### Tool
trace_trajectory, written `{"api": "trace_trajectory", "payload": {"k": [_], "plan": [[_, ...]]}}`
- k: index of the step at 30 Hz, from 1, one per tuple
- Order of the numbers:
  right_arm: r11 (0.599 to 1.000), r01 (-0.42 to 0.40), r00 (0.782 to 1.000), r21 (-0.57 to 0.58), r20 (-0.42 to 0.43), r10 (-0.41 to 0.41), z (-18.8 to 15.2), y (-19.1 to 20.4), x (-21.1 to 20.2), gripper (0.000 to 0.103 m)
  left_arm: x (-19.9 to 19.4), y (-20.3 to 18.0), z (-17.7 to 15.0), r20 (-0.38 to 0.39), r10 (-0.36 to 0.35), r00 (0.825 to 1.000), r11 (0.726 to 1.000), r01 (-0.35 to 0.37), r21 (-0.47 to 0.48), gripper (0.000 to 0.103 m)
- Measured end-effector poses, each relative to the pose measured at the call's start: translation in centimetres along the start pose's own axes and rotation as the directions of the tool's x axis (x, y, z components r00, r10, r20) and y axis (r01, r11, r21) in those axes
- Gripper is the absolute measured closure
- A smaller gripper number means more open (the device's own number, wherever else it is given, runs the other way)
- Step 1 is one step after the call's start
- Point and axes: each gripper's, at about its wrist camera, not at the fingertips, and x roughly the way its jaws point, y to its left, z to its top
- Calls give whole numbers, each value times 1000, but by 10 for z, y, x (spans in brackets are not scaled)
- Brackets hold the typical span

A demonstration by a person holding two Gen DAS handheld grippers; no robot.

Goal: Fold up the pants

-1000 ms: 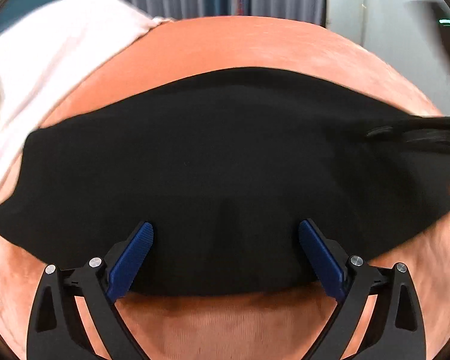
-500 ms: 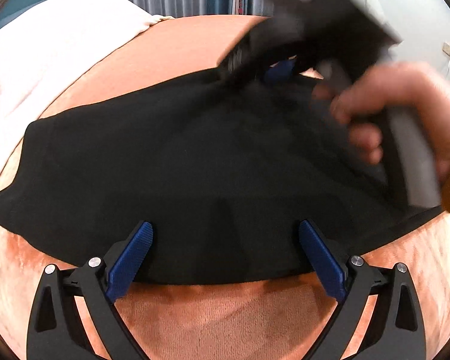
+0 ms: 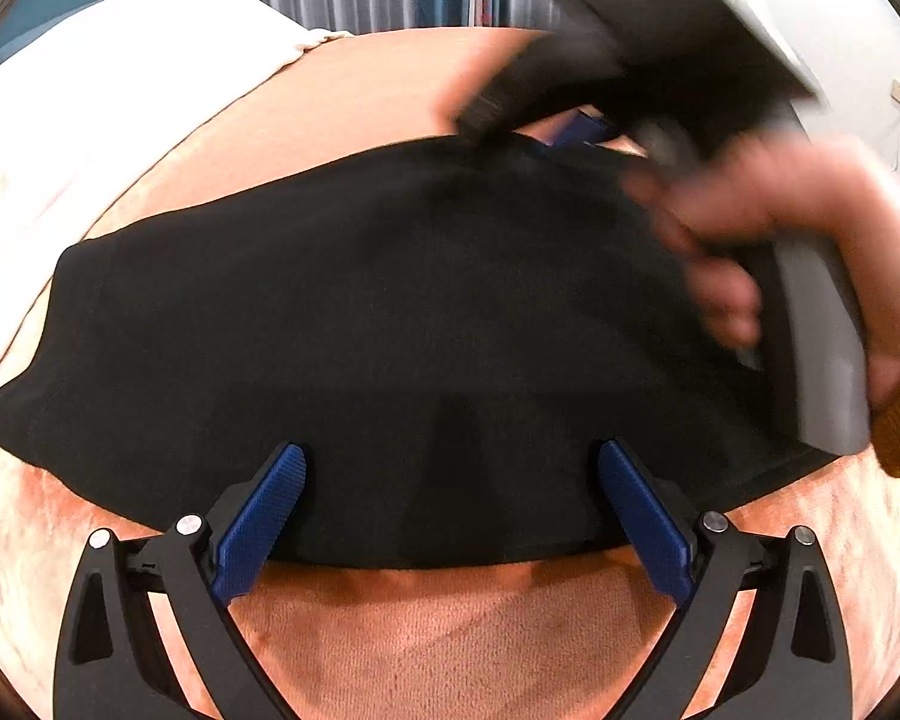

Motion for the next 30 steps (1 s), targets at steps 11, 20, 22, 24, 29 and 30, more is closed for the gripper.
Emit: {"api": "trace_trajectory", "payload": {"k": [11,20,22,24,29,30], "plan": [[911,280,953,304,29,-303,-176,-320,-145,59,-12,6,12,53,-64,997,991,70,-113,6],[708,357,883,609,26,-468,-265,-478,-264,58,-18,-17,20,159,-101,982,981,125,-150,6],[749,360,890,557,35,-454,-261,-478,-257,57,-16,-26,22,179,-113,977,980,139,-141,6],[771,383,894,508,5,-447,-243,-480,-236,57,-13,-32,21,184,-115,976,982,140,-125,6],[739,516,834,434,-55,-550,-216,-484,-200,85,1,-26,23,136,-142,981,975,162,-149,6],[694,586,790,419,-105,-604,-217,-489,-195,88,2,-25,22,134,-146,980,973,167,-160,6]]}}
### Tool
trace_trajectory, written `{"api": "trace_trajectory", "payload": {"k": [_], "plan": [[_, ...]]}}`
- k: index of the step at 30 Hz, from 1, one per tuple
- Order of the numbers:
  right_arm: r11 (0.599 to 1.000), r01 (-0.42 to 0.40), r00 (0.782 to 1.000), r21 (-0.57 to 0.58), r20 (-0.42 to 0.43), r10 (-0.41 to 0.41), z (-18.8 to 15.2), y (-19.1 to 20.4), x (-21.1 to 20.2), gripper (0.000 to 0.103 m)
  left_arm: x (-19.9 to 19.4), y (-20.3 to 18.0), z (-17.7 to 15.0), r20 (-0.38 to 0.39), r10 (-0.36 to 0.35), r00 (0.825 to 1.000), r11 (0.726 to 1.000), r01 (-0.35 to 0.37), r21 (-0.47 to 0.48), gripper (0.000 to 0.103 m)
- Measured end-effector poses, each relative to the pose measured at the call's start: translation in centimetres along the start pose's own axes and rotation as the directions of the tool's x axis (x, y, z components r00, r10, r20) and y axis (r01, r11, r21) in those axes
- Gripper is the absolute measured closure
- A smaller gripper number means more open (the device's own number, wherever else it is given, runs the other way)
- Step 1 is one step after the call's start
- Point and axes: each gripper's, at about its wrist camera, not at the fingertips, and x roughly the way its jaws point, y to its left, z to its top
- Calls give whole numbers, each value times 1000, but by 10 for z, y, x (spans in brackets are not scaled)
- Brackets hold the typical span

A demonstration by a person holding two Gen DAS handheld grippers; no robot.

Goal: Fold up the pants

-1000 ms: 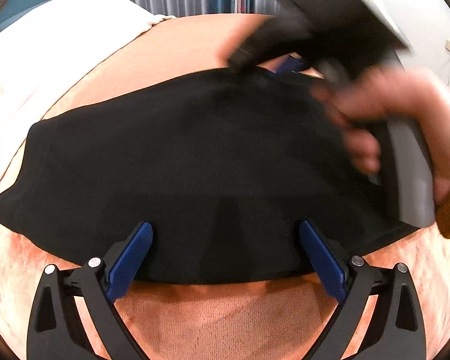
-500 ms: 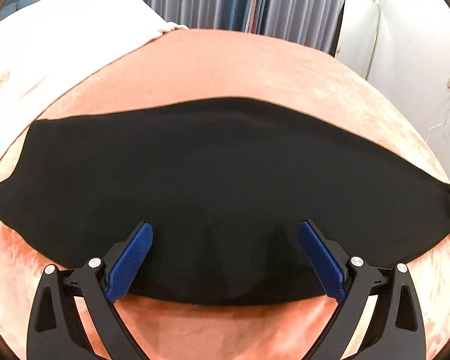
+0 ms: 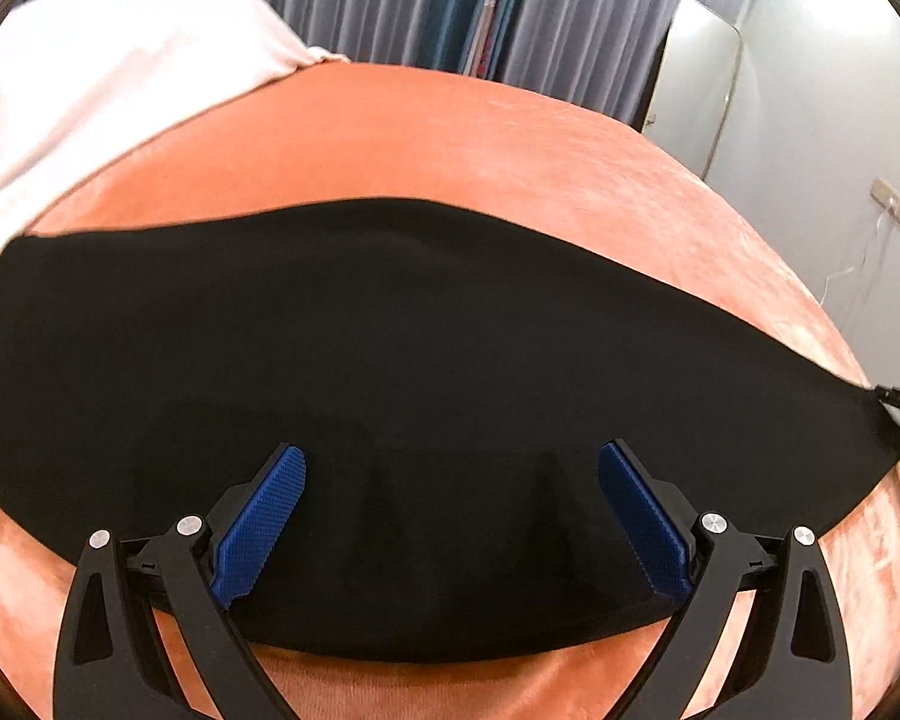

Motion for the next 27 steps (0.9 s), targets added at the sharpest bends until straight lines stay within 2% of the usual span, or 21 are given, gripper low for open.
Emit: {"api": "trace_trajectory", "payload": {"k": [1,2,3,5,6,7,8,9,10,12,13,15,16,18,20,21,22,24,26,27], "plan": [[998,61,997,12,-51,-60,-4,-9,14,86,1,0,0,-2,-2,1000,1000,2,-3,6],[994,-4,998,108,-66,11,-7,-28,15,86,1,-1,1,-3,1,1000,1000,-1,0,6],[984,-35,998,175,-42,43,-7,-39,6,87,1,-2,1,-3,8,1000,1000,-8,8,6],[945,-174,985,276,53,166,-11,-56,-24,82,-4,-9,-4,0,12,1000,1000,-12,24,6],[936,-237,971,259,94,220,-14,-55,-42,70,-4,-10,-5,-2,13,1000,999,-13,30,6],[947,-237,970,218,105,219,-15,-49,-52,48,-4,-11,-5,-5,14,1000,999,-13,37,6],[961,-219,973,169,106,203,-16,-39,-58,40,-4,-12,-5,-6,14,1000,999,-14,44,6],[976,-191,979,103,96,181,-18,-26,-60,38,-5,-12,-6,-4,15,1000,999,-15,47,6],[987,-155,986,44,69,152,-19,-13,-55,38,-7,-13,-6,0,17,1000,999,-17,52,6],[993,-115,993,0,15,115,-18,3,-40,38,-9,-14,-7,9,21,1000,998,-22,57,6],[994,-109,994,-10,-8,109,-20,7,-32,46,-9,-15,-7,13,27,1000,998,-28,59,6],[988,-152,988,-10,-15,152,-22,17,-35,77,-10,-16,-8,14,32,999,998,-32,60,6],[993,-120,993,-22,11,120,-19,24,-42,97,-9,-15,-8,10,34,999,998,-34,58,6],[997,-83,995,4,53,83,-13,18,-52,99,-9,-14,-6,7,32,999,998,-33,52,6],[995,-60,998,75,-12,61,-13,0,-30,99,-10,-13,-5,12,23,1000,999,-24,48,6],[998,8,998,68,-69,-3,-15,-2,-13,103,-11,-14,-5,14,20,1000,999,-20,49,6],[998,8,997,61,-83,-3,-18,-5,-6,103,-11,-16,-6,13,20,1000,998,-20,57,6],[982,-97,995,165,-16,101,-19,-24,-31,102,-12,-18,-6,20,22,1000,997,-23,69,6],[951,-177,984,254,48,170,-29,-45,-58,94,-15,-20,-6,33,25,999,997,-27,76,6],[941,-193,981,277,67,181,-37,-54,-71,83,-15,-20,-5,36,24,999,996,-27,80,6]]}}
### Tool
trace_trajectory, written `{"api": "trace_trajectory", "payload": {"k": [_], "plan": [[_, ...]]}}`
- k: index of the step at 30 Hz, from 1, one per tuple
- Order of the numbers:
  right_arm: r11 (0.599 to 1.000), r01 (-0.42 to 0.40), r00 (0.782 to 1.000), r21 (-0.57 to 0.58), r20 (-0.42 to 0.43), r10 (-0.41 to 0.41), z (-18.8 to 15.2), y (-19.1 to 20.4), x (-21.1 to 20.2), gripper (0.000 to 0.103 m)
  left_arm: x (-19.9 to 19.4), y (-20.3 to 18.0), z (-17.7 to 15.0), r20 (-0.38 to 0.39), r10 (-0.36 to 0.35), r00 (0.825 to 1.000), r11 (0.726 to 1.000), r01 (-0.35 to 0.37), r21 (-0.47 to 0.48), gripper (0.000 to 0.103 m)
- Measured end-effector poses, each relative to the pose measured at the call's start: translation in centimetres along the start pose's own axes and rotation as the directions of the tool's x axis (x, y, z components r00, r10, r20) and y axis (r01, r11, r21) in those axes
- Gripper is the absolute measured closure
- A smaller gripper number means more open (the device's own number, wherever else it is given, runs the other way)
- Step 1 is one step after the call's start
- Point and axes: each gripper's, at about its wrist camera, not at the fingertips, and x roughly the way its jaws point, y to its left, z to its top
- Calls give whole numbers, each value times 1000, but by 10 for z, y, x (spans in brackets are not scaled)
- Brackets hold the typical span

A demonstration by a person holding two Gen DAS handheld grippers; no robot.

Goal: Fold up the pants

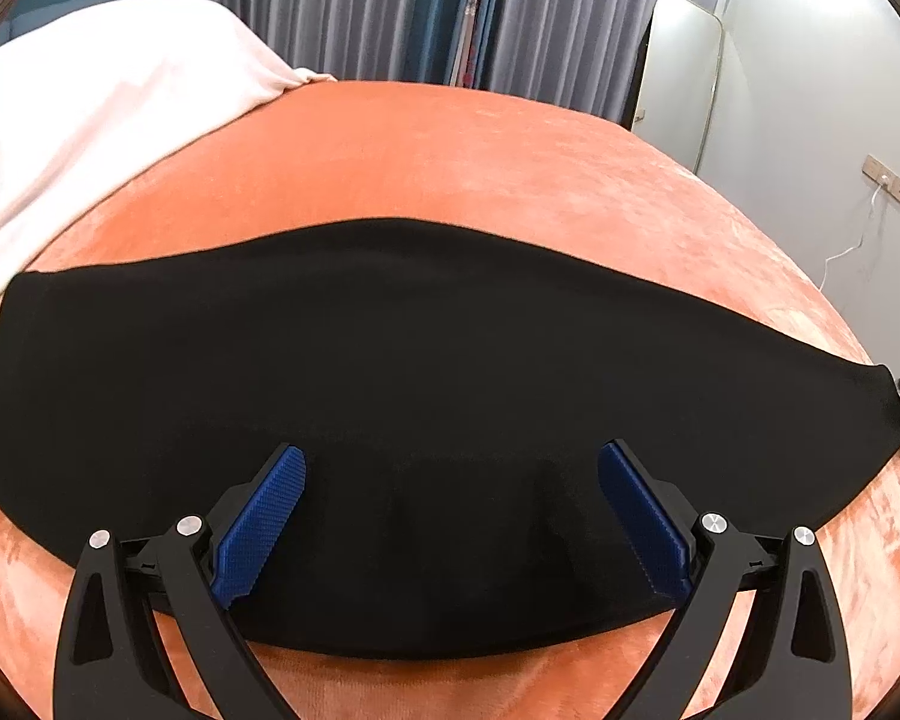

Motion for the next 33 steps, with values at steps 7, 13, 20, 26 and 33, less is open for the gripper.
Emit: {"api": "trace_trajectory", "payload": {"k": [7,13,20,26,33], "plan": [[989,-49,995,-137,-92,36,-37,9,-1,53,-5,-7,-1,27,13,1000,999,-14,31,6],[970,43,999,-239,-19,-49,-27,25,7,86,-9,-5,1,44,5,999,1000,-6,24,6],[980,74,997,-183,-17,-78,-26,17,0,42,-5,-1,2,18,-4,1000,1000,4,-1,6],[993,-22,1000,-113,-12,20,-44,31,-44,42,-11,-1,4,13,22,1000,1000,-22,-1,6],[981,-72,997,-183,-38,66,-75,95,-50,37,-17,3,3,3,64,998,998,-64,0,6]]}}
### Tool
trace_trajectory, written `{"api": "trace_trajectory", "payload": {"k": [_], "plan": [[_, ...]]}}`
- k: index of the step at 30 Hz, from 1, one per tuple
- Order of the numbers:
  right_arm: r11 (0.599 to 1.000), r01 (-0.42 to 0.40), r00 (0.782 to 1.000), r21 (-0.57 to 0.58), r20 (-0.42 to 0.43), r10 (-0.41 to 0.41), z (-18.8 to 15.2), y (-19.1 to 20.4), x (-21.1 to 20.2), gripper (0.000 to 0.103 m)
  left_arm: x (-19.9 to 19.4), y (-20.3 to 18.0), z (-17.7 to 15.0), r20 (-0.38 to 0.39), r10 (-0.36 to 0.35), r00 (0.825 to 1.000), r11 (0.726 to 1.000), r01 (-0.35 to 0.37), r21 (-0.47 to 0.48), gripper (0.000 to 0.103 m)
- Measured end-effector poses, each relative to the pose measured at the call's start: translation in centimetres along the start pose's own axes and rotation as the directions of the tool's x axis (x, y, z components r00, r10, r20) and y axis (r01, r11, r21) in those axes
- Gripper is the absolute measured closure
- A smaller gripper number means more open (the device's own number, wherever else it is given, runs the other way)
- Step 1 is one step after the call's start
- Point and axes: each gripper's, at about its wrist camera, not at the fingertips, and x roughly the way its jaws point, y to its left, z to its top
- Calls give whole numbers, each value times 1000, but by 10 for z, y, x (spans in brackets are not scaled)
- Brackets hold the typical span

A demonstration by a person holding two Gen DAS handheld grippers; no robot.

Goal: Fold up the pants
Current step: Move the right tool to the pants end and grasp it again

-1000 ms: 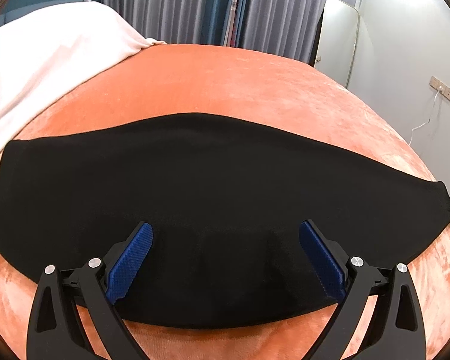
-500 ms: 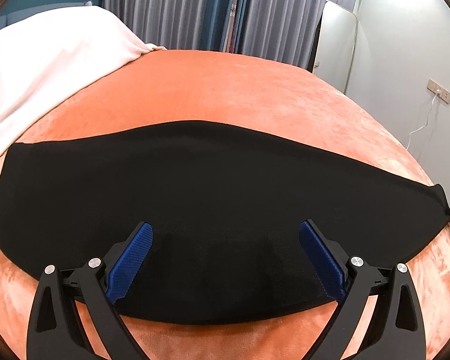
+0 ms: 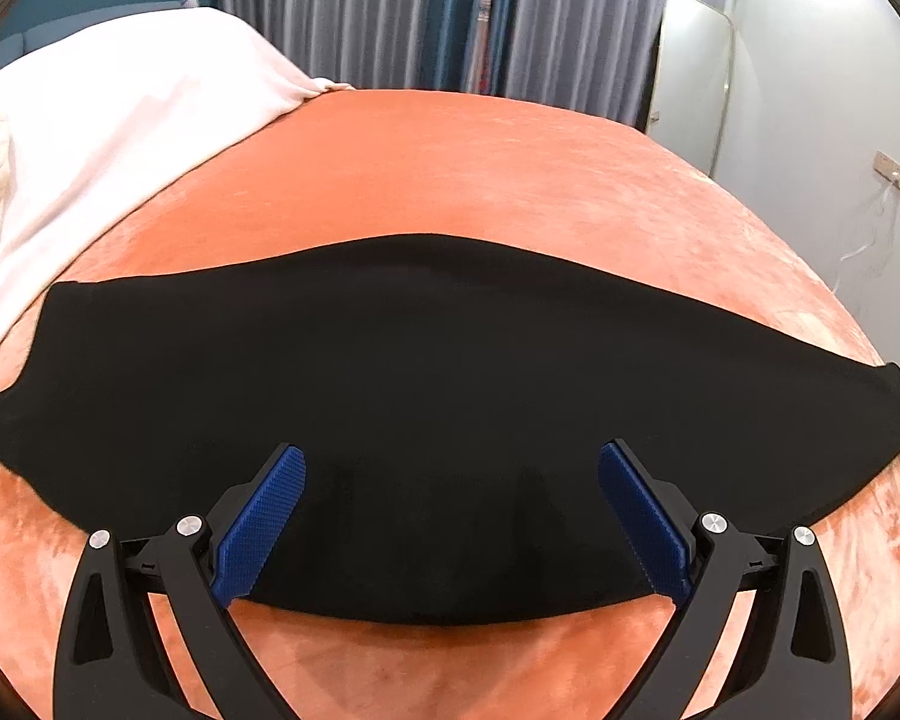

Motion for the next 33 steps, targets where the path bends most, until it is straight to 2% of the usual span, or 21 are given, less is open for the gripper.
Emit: {"api": "trace_trajectory", "payload": {"k": [3,6,11,19,23,26,29,33], "plan": [[1000,-23,999,-8,-24,23,-6,24,1,37,0,1,0,-1,27,1000,1000,-27,8,6],[1000,-13,999,-20,-39,13,-4,41,10,37,2,-2,0,-3,65,998,997,-65,30,6],[1000,4,999,-11,-49,-4,-2,46,19,37,6,-8,-3,11,166,986,982,-166,94,6],[999,15,999,34,-51,-13,-11,21,12,37,16,-13,-4,-13,182,983,977,-179,117,6],[996,-38,997,86,-61,44,-20,11,10,37,20,-15,-5,-24,190,982,974,-185,127,6],[995,-55,996,81,-71,61,-28,13,11,38,22,-17,-5,-29,194,981,973,-189,136,6],[994,-56,996,91,-67,62,-34,12,9,41,24,-18,-6,-37,200,979,971,-193,142,6],[981,-26,998,195,-49,36,-34,-22,7,49,23,-18,-8,-40,199,979,972,-192,134,6]]}}
